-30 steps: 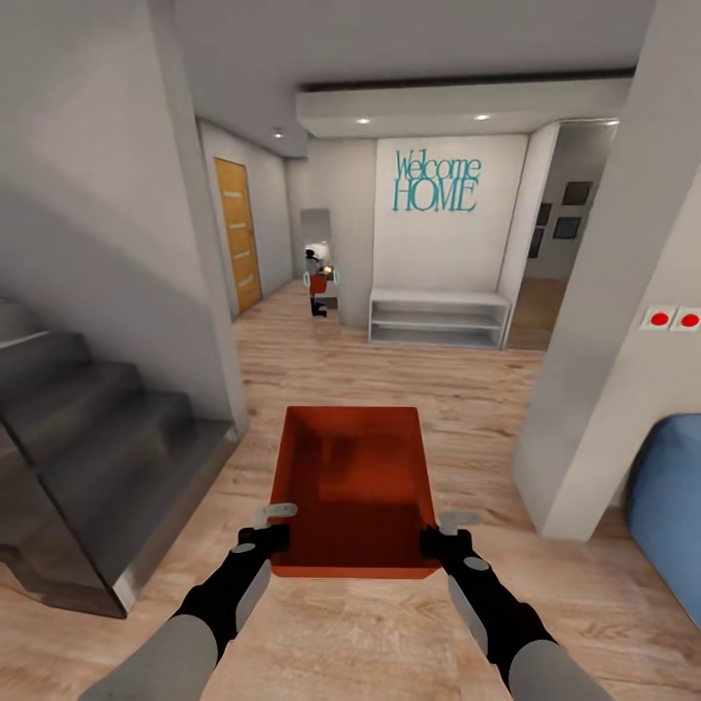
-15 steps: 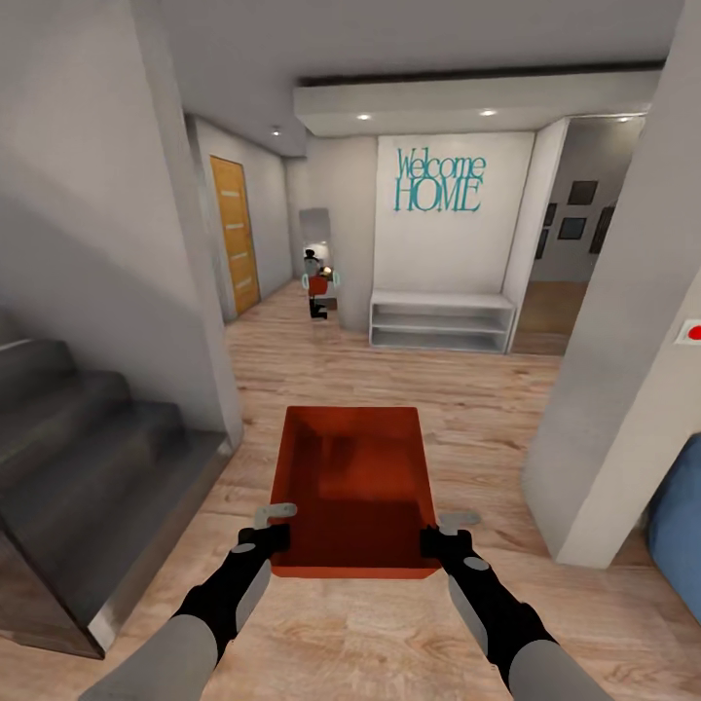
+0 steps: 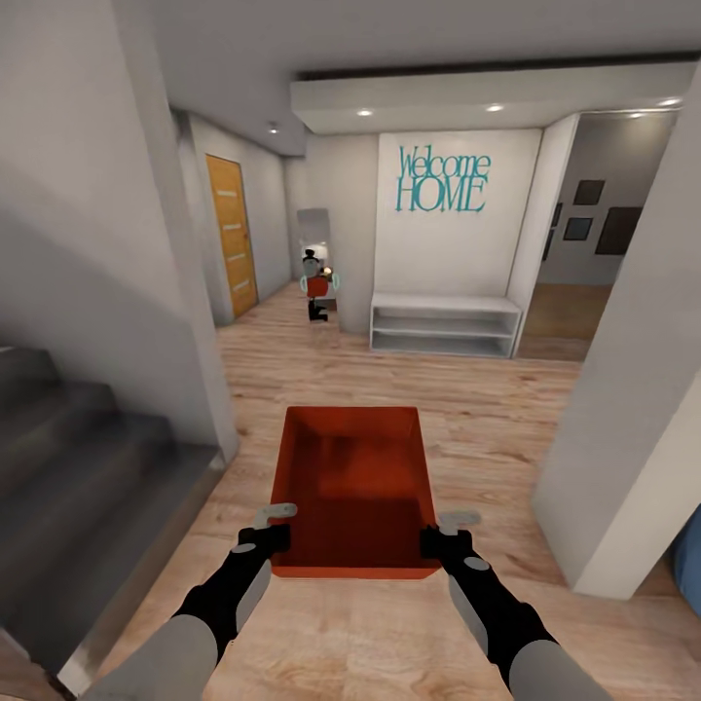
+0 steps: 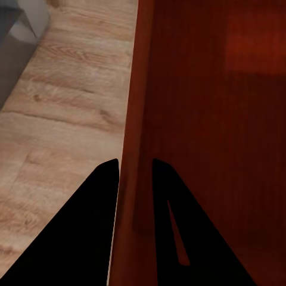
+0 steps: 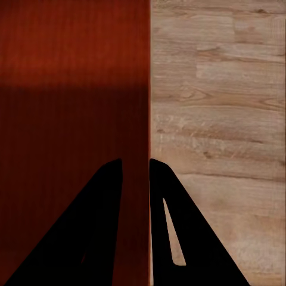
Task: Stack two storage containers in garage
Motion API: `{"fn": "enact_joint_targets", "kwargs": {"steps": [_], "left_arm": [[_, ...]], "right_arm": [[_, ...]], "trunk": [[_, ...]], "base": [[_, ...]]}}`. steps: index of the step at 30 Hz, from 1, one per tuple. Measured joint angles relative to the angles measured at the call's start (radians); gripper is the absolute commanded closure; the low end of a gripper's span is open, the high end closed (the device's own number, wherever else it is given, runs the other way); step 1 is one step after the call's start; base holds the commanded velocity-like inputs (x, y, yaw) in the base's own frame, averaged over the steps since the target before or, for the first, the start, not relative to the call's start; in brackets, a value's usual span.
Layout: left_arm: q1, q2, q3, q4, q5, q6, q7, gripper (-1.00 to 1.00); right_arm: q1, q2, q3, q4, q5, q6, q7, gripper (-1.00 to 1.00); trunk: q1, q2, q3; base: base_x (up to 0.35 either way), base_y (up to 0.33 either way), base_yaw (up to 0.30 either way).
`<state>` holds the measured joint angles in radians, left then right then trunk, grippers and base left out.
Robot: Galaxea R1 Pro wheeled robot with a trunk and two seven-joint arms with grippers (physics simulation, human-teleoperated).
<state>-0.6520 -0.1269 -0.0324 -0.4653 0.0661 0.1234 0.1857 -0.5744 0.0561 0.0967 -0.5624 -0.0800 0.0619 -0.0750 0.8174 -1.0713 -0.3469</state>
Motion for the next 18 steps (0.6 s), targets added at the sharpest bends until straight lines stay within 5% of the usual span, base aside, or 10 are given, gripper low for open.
{"fn": "enact_joint_targets", "kwargs": {"steps": [18], "left_arm": [[0.000, 0.000, 0.001, 0.000, -0.002, 0.000, -0.001, 1.00]], "right_arm": [[0.000, 0.000, 0.001, 0.000, -0.001, 0.000, -0.001, 1.00]], "trunk": [[0.000, 0.000, 0.000]], "base": [[0.325, 0.000, 0.000]]}}
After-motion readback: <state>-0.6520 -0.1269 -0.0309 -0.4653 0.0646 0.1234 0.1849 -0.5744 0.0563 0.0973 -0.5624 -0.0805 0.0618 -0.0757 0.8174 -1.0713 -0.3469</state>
